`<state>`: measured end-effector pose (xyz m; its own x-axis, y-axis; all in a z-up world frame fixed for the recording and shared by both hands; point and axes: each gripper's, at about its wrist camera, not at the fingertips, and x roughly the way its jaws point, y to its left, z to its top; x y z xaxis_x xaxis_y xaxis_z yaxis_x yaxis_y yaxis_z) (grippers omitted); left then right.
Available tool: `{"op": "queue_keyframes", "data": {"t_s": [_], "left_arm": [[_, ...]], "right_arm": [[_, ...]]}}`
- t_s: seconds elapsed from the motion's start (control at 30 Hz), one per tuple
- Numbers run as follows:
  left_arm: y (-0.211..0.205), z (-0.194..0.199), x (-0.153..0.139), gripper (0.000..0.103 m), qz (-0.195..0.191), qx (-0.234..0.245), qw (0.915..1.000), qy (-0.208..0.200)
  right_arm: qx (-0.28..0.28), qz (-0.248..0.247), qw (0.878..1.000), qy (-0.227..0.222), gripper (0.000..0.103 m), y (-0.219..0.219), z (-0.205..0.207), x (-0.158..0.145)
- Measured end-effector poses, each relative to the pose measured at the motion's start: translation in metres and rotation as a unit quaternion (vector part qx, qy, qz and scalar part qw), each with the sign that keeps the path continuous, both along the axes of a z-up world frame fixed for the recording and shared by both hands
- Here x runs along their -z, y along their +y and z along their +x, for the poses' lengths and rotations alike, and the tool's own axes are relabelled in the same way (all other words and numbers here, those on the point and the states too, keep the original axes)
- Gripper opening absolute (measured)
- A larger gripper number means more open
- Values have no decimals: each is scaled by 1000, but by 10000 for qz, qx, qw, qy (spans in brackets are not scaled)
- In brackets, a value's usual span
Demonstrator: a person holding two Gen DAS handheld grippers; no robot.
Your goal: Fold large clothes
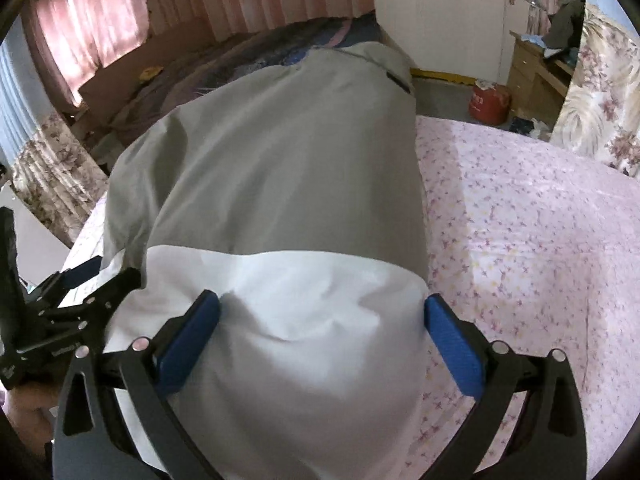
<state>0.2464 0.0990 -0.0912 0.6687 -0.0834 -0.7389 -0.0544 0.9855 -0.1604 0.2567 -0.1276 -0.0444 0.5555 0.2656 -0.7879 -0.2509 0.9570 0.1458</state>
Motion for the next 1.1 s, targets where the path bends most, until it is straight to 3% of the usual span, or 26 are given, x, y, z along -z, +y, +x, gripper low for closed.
{"op": "queue_keyframes", "data": {"t_s": [0.1, 0.23, 0.37, 0.63, 0.9, 1.1], "left_arm": [[-4, 0, -2, 97, 117, 18, 9999, -48], [-10, -3, -3, 70, -63, 226, 9996, -143], [-24, -7, -9, 53, 89, 251, 9993, -250], [-44, -10, -22, 16, 286, 359, 9984, -331], [-63, -15, -41, 8, 78, 378, 9974, -602], [-114, -7, -49, 8, -178, 590, 9962, -620]], "right_arm": [[-35, 101, 9999, -27, 91, -1, -2, 2], [-76, 117, 9998, -171, 72, 1, -7, 0], [-151, 115, 9981, -584, 53, 4, -18, -6], [-227, 298, 9960, -813, 44, -8, -22, -13], [-377, 342, 9947, -895, 37, -28, -24, -28], [-311, 69, 9942, -1030, 35, -74, -25, -43]]}}
